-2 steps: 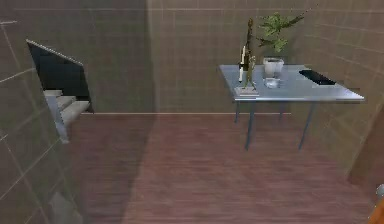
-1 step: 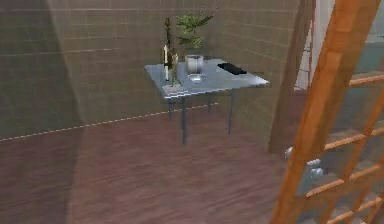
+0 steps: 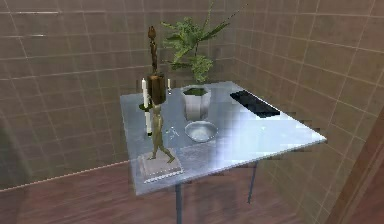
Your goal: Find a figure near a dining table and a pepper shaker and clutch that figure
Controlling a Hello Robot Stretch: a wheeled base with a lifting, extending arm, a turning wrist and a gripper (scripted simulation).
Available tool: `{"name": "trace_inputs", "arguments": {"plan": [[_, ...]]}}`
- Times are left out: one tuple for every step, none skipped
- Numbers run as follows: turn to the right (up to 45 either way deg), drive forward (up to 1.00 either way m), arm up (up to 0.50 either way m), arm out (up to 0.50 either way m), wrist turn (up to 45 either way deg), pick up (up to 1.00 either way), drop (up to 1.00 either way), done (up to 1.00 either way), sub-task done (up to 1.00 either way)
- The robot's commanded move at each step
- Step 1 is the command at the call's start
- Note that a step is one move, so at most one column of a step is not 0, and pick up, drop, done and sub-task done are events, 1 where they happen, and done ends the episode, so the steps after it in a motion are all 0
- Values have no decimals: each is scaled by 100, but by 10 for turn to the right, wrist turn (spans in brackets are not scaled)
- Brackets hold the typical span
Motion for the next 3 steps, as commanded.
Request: {"name": "trace_inputs", "arguments": {"plan": [[180, 0, 0, 0, 0, 0, 0, 0, 0], [0, 10, 0, 0, 0, 0, 0, 0, 0], [450, 0, 0, 0, 0, 0, 0, 0, 0]]}}
